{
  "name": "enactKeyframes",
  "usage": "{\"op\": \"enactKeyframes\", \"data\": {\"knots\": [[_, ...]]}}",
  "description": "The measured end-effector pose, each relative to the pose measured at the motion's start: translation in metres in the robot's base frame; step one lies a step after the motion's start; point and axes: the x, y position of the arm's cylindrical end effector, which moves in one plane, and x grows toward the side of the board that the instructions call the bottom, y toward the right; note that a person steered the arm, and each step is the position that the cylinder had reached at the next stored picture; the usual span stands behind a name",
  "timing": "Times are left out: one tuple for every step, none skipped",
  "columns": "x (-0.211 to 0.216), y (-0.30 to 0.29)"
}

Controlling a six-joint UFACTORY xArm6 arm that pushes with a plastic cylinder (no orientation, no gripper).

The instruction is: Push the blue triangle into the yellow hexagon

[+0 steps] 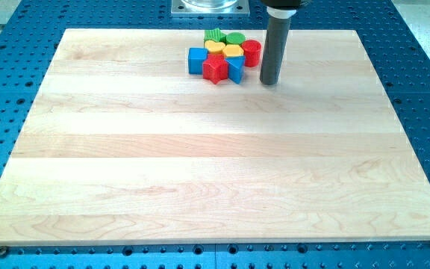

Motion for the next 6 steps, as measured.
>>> {"op": "enactKeyframes", "data": {"knots": [[0.012, -0.006], [0.011, -0.043], [0.009, -0.058], [0.003, -0.066], [-0.008, -0.066], [-0.01, -0.063]]}}
